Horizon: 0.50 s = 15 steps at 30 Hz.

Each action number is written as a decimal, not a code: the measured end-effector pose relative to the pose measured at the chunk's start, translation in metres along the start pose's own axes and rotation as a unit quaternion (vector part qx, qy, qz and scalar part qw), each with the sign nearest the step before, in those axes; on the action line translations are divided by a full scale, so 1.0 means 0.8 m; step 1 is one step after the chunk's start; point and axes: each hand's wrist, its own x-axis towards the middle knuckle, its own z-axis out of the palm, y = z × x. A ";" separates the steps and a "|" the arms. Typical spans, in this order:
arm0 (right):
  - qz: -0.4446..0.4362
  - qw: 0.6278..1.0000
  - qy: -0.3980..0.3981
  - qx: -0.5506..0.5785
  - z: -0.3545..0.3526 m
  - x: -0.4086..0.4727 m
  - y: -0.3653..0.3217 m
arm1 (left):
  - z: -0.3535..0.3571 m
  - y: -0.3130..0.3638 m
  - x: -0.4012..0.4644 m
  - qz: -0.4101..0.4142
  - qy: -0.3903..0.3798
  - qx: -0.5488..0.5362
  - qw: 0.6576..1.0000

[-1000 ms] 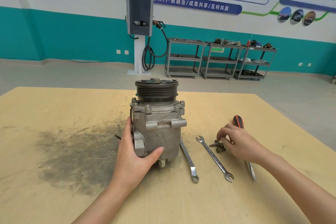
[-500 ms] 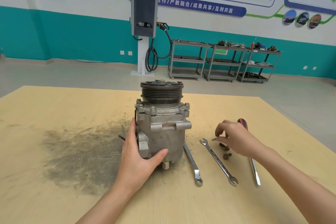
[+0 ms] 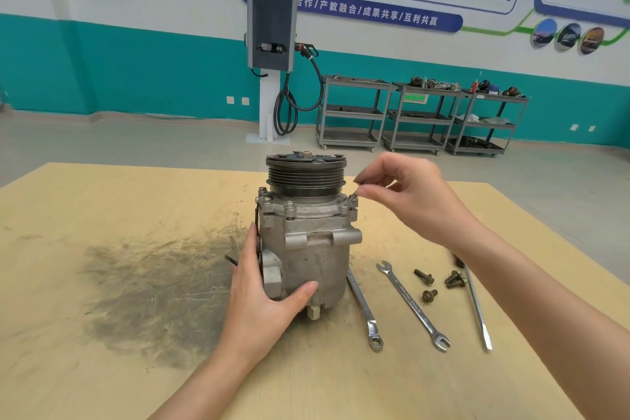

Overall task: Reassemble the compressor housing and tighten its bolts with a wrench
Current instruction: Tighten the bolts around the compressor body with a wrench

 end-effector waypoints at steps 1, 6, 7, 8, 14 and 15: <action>-0.006 1.000 0.001 -0.009 0.003 0.001 0.000 | 0.000 0.000 0.000 0.001 0.000 -0.001 1.000; -0.024 0.999 0.001 -0.034 0.008 0.007 -0.004 | 0.000 -0.001 0.001 0.000 -0.006 -0.003 1.000; -0.026 0.999 -0.003 -0.035 0.008 0.008 -0.005 | 0.000 0.000 0.001 0.000 -0.006 -0.002 1.000; -0.026 0.999 -0.008 -0.037 0.008 0.008 -0.006 | 0.000 0.000 0.001 0.000 -0.006 -0.002 1.000; -0.030 0.998 -0.020 -0.061 0.010 0.009 -0.011 | -0.001 0.001 0.001 0.001 -0.004 -0.001 1.000; -0.031 0.997 -0.017 -0.063 0.009 0.009 -0.012 | -0.001 0.001 0.001 0.002 -0.004 -0.001 1.000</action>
